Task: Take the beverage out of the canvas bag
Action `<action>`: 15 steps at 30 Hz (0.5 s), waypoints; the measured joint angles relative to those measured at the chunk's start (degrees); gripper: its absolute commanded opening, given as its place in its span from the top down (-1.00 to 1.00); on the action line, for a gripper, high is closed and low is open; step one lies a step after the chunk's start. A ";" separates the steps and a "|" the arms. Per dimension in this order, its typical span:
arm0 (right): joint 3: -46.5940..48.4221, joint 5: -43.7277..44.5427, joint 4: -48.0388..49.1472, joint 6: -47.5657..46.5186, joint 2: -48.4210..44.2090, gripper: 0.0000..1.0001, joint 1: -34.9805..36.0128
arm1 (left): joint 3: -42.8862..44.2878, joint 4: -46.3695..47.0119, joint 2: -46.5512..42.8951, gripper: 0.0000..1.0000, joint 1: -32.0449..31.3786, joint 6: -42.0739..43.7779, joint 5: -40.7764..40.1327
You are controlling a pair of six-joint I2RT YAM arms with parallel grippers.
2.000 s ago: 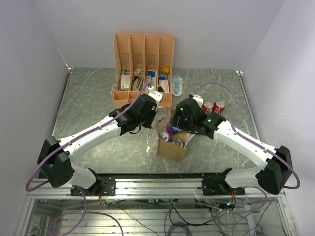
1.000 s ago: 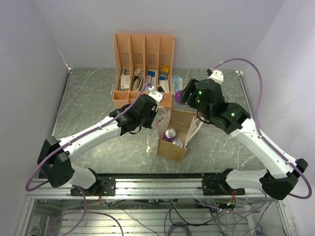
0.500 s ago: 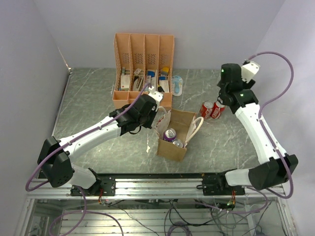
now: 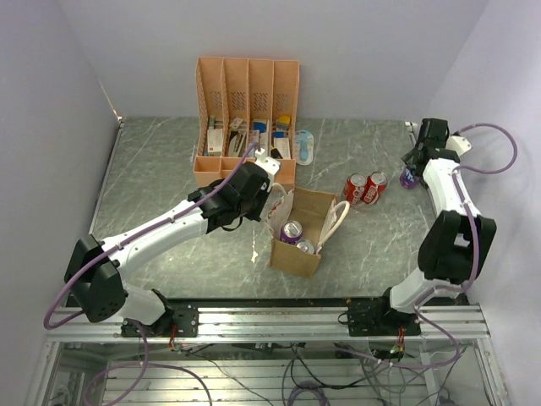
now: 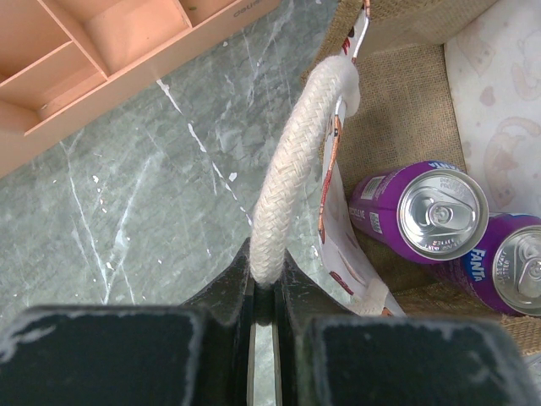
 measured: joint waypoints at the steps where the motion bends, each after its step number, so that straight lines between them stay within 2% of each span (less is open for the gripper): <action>1: -0.42 -1.73 0.09 0.68 1.55 1.00 -0.83 | 0.00 0.00 0.00 0.86 0.00 0.00 0.00; 7: -0.59 -6.27 -1.92 3.43 9.40 1.00 -2.27 | 0.07 0.00 -0.02 0.86 0.00 0.00 0.00; 15: -0.70 -8.79 -2.51 5.49 11.19 1.00 -2.12 | 0.07 -0.02 -0.02 0.86 0.00 0.00 0.00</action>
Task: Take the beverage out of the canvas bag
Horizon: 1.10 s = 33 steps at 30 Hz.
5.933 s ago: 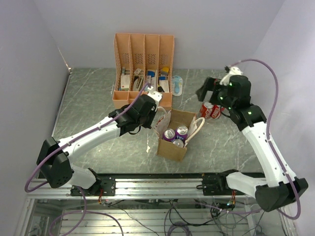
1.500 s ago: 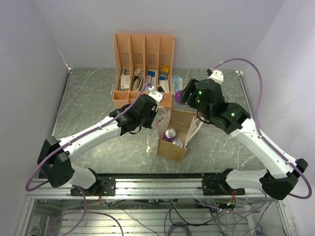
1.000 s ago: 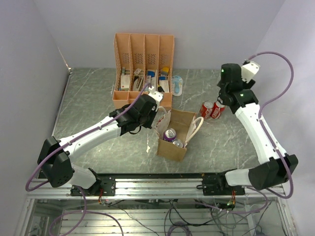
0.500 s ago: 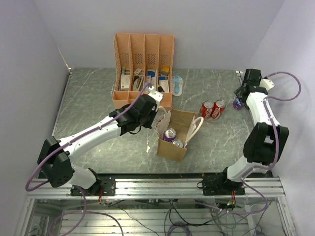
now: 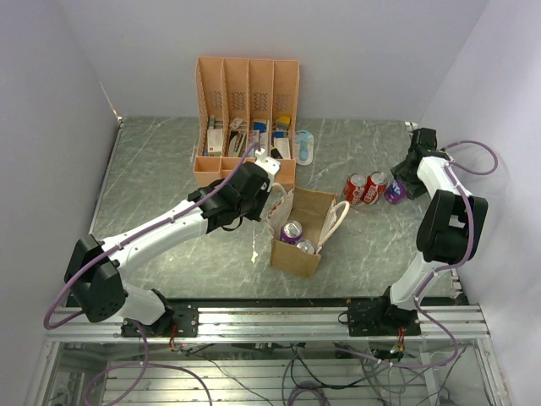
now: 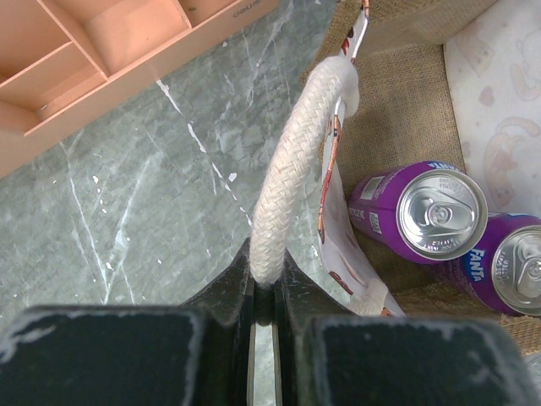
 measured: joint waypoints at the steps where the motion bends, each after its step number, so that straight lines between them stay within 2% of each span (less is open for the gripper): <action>1: 0.00 -0.13 0.15 0.15 0.00 1.00 0.00 | 0.00 0.00 0.00 0.86 0.00 0.00 0.02; 12: 0.61 0.11 0.61 0.42 1.51 0.90 1.62 | 0.00 0.00 0.00 0.86 -0.04 0.00 0.00; 16: 1.31 0.74 0.66 0.42 2.19 0.77 2.86 | 0.00 0.00 0.00 0.86 -0.04 0.00 0.02; 22: 1.33 1.38 0.68 0.39 2.27 0.40 3.48 | 0.00 0.00 0.00 0.86 -0.04 0.00 0.00; 24: 1.36 1.49 0.68 0.37 2.29 0.19 3.54 | 0.00 0.00 0.00 0.86 -0.04 0.00 0.00; 28: 1.36 1.46 0.72 0.28 2.29 -0.10 3.56 | 0.00 0.00 0.00 0.86 -0.04 0.00 0.02; 33: 1.36 1.27 0.94 -0.09 2.29 -0.62 3.56 | 0.00 0.00 0.00 0.86 -0.04 0.00 0.00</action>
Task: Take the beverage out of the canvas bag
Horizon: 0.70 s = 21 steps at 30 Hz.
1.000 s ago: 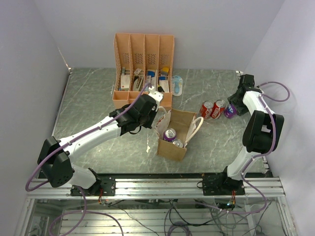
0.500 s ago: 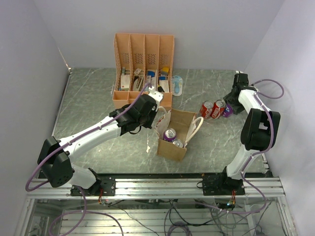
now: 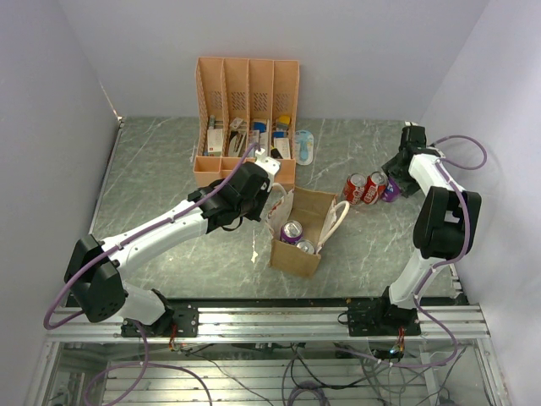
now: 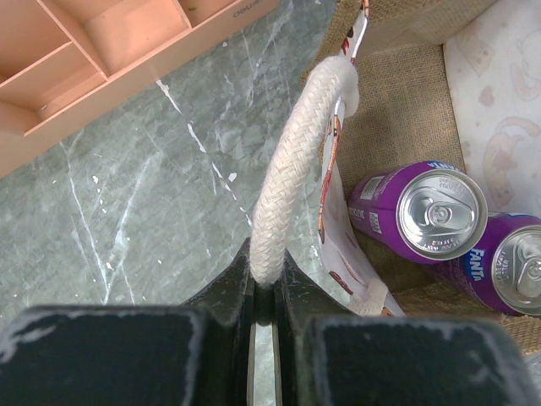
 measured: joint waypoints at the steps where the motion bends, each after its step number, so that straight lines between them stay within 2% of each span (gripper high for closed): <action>1: 0.00 -0.17 0.17 -0.02 0.00 -0.70 0.04 | 0.00 0.00 0.00 0.86 0.00 0.00 0.00; 7: 0.04 -1.01 1.07 -0.81 -0.61 -0.96 0.59 | 0.00 0.00 0.00 0.86 0.00 0.00 0.02; 11: 0.02 -1.11 1.01 -1.29 -3.32 -1.00 0.63 | 0.00 0.00 0.00 0.86 0.00 0.00 0.00; 17: -4.02 -1.22 2.84 -4.15 -14.29 -1.00 0.63 | 0.00 -0.02 0.00 0.86 0.00 0.00 0.00; 21: -9.38 -4.68 6.10 -9.46 -23.69 -1.00 0.63 | 0.00 -0.02 0.00 0.86 0.00 0.00 0.00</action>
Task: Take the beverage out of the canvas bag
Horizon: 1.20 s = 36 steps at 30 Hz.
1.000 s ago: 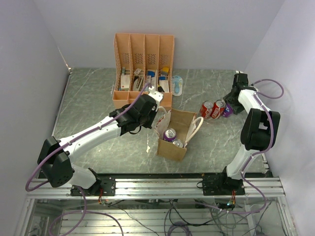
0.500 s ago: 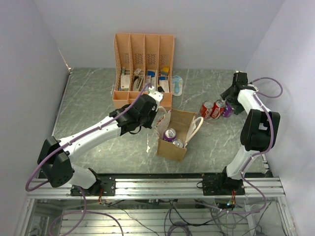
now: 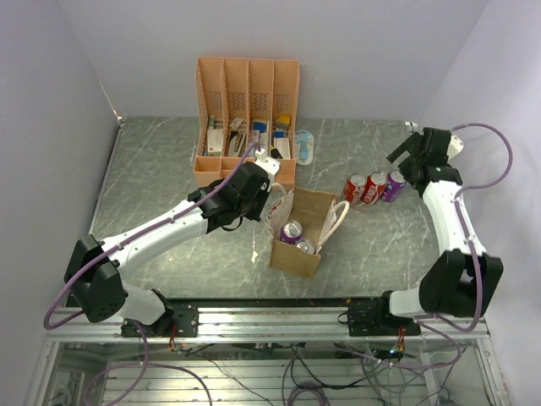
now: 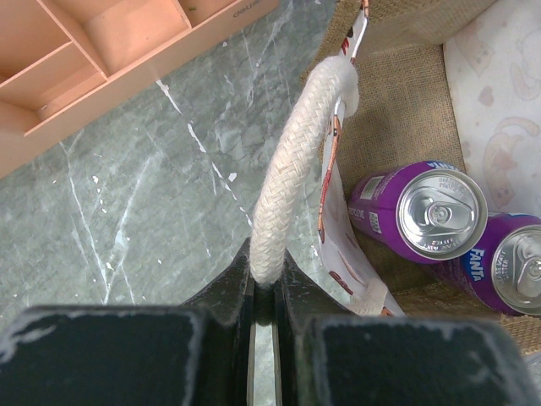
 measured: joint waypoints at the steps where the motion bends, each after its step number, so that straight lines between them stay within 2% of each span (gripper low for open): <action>1: -1.44 -1.75 1.16 -1.60 -2.10 -1.00 0.00 | 0.00 0.00 0.00 0.86 0.00 0.00 0.00; 9: -8.31 -22.62 8.41 -11.63 -14.75 -1.00 1.49 | 0.00 -0.02 -0.02 0.86 0.00 0.00 0.02; 10: -8.09 -23.93 8.92 -12.68 -15.37 -1.00 3.13 | 0.00 -0.02 -0.02 0.86 0.00 0.00 0.02; 15: -4.85 -27.10 8.96 -17.84 -15.54 -1.00 20.02 | 0.00 -0.02 -0.07 0.86 0.00 0.00 0.00; 20: -3.91 -27.06 6.14 -21.40 -15.54 -1.00 30.01 | 0.00 -0.04 -0.11 0.86 0.00 0.00 0.02; 28: -3.69 -19.56 -2.10 -23.76 -14.51 -0.88 45.64 | 0.00 -0.04 -0.11 0.86 0.00 0.00 0.02; 36: -4.83 -11.02 -10.64 -22.05 -10.95 -0.84 54.60 | 0.00 -0.04 -0.11 0.86 0.00 0.00 0.02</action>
